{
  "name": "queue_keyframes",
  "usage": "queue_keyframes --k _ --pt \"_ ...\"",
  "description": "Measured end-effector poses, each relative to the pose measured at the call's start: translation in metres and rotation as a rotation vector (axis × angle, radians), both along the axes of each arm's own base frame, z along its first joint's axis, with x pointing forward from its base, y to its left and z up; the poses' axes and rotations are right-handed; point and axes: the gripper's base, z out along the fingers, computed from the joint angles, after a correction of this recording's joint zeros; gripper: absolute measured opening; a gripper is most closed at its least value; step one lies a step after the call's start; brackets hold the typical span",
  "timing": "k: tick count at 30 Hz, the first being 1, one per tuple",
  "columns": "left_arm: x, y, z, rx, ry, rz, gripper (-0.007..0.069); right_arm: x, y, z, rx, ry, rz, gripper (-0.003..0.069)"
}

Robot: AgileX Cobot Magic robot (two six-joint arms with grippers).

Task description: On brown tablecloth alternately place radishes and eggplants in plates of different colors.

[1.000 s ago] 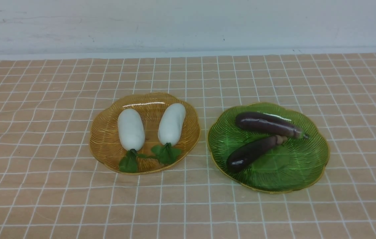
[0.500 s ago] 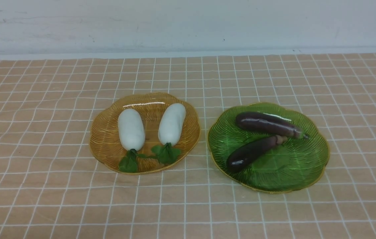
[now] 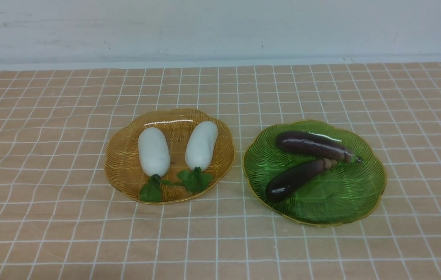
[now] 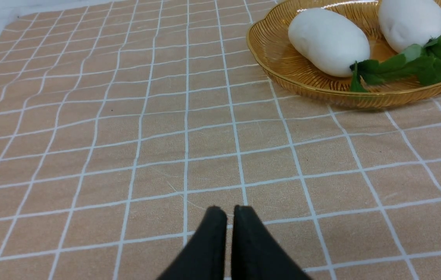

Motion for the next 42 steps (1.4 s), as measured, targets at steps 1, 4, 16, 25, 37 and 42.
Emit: queue_keyframes --k 1,4,16,25,37,42 --pt "0.0 0.0 0.0 0.0 0.0 0.0 0.0011 0.0 -0.001 0.0 -0.022 -0.006 -0.011 -0.0015" --pt "0.0 0.0 0.0 0.0 0.0 0.0 0.0011 0.006 -0.002 -0.007 -0.11 -0.024 -0.064 -0.0015" --pt "0.0 0.0 0.0 0.0 0.0 0.0 0.0011 0.049 0.006 -0.093 -0.296 0.061 -0.173 -0.0015" --pt "0.0 0.0 0.0 0.0 -0.002 0.0 0.0011 0.061 -0.005 -0.164 -0.309 0.318 -0.382 -0.0015" --pt "0.0 0.0 0.0 -0.001 -0.001 0.0 0.0011 0.061 -0.006 -0.167 -0.278 0.354 -0.415 -0.0015" --pt "0.0 0.0 0.0 -0.001 -0.001 0.0 0.0011 0.061 -0.006 -0.167 -0.278 0.354 -0.415 -0.0015"
